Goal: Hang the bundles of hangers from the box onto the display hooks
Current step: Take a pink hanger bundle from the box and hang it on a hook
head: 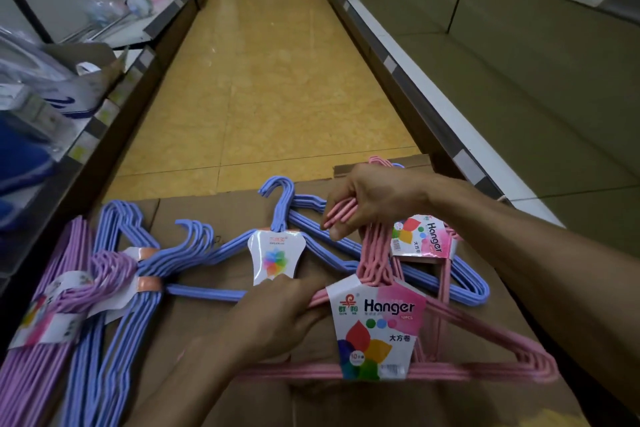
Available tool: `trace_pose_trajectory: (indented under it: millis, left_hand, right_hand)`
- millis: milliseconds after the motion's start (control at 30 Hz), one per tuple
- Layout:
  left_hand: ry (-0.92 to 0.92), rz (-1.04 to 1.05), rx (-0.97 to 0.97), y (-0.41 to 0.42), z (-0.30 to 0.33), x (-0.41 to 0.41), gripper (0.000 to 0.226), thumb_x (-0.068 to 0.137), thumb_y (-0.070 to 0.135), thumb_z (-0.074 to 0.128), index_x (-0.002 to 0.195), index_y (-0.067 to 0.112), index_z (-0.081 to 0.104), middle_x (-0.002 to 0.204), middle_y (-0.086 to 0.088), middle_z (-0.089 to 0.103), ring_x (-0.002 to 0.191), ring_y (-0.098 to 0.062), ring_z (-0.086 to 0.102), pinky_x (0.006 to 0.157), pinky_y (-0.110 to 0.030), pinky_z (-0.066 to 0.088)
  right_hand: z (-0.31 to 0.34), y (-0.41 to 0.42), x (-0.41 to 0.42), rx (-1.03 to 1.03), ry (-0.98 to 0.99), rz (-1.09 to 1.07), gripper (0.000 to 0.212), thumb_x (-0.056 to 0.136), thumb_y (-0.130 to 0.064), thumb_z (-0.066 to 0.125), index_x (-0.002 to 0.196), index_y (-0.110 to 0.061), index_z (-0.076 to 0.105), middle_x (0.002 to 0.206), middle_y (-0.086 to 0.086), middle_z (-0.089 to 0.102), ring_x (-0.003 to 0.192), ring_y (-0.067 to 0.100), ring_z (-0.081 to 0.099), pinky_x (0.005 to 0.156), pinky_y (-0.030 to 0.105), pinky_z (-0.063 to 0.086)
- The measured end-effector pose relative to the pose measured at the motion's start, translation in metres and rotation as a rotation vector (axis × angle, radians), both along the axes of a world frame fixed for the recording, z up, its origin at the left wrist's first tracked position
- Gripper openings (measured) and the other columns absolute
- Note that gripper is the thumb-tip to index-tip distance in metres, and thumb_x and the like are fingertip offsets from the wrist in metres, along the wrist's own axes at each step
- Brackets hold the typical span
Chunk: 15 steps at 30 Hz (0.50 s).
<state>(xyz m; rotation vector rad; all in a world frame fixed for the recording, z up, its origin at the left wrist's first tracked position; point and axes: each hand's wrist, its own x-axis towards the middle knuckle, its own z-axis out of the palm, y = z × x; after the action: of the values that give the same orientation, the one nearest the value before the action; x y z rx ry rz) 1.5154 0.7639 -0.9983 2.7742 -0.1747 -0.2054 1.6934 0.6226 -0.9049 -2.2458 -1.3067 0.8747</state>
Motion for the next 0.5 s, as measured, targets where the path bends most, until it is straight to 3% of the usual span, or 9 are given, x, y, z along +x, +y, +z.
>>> trace_pose_trajectory:
  millis: [67,200,267,333,400,433,500]
  left_hand:
    - [-0.011,0.014,-0.069,0.005,-0.008,-0.004,0.063,0.08,0.068,0.017,0.107,0.028,0.057,0.102,0.005,0.067,0.09,-0.018,0.059,0.072,-0.041,0.049]
    - [0.004,0.093,-0.191,0.01,-0.015,-0.013,0.048,0.089,0.061,0.029,0.104,0.026,0.059,0.103,0.006,0.067,0.093,-0.016,0.059,0.073,-0.038,0.05]
    - [0.064,0.135,-0.249,0.015,-0.016,-0.018,0.043,0.09,0.057,0.036,0.103,0.024,0.06,0.1,0.009,0.068,0.09,-0.012,0.06,0.073,-0.036,0.05]
    - [0.067,0.171,-0.324,0.019,-0.017,-0.02,0.039,0.092,0.056,0.04,0.101,0.026,0.063,0.098,0.017,0.068,0.089,-0.001,0.061,0.073,-0.031,0.051]
    - [0.072,0.23,-0.387,0.02,-0.014,-0.021,0.016,0.097,0.038,0.049,0.088,0.035,0.062,0.08,0.036,0.064,0.078,0.016,0.057,0.064,-0.011,0.044]
    - [0.077,0.267,-0.4,0.02,-0.013,-0.022,0.023,0.098,0.027,0.051,0.08,0.039,0.057,0.069,0.041,0.059,0.068,0.022,0.054,0.059,-0.005,0.039]
    - [0.086,0.363,-0.469,0.023,-0.015,-0.026,0.04,0.097,0.02,0.052,0.061,0.037,0.054,0.052,0.032,0.055,0.047,0.015,0.049,0.045,-0.004,0.033]
  right_hand:
    - [-0.001,0.008,-0.002,-0.012,-0.056,0.015,0.023,0.079,-0.034,0.078,0.101,-0.027,0.075,0.082,-0.015,0.07,0.073,-0.002,0.064,0.062,0.017,0.049]
    - [-0.001,0.021,-0.005,-0.048,-0.143,0.032,0.042,0.075,-0.04,0.081,0.113,-0.027,0.07,0.091,-0.012,0.069,0.083,0.008,0.065,0.077,0.035,0.057]
    - [-0.001,0.02,-0.002,-0.049,-0.116,0.025,0.052,0.073,-0.044,0.082,0.119,-0.028,0.066,0.094,-0.015,0.068,0.086,0.006,0.065,0.08,0.036,0.056]
    - [-0.003,0.015,0.0,-0.03,-0.087,-0.013,0.061,0.072,-0.051,0.079,0.126,-0.032,0.06,0.112,-0.015,0.066,0.1,0.008,0.063,0.087,0.035,0.053]
    - [-0.007,0.005,0.001,0.04,-0.049,-0.136,0.062,0.076,-0.056,0.073,0.13,-0.029,0.058,0.123,-0.008,0.063,0.109,0.009,0.06,0.092,0.035,0.052]
    - [-0.009,-0.001,0.002,0.095,-0.044,-0.215,0.059,0.079,-0.057,0.068,0.129,-0.026,0.059,0.122,-0.007,0.064,0.108,0.008,0.06,0.093,0.035,0.052]
    - [-0.014,-0.013,0.004,0.189,-0.088,-0.373,0.05,0.086,-0.056,0.06,0.123,-0.022,0.062,0.118,-0.006,0.066,0.106,0.007,0.06,0.091,0.032,0.052]
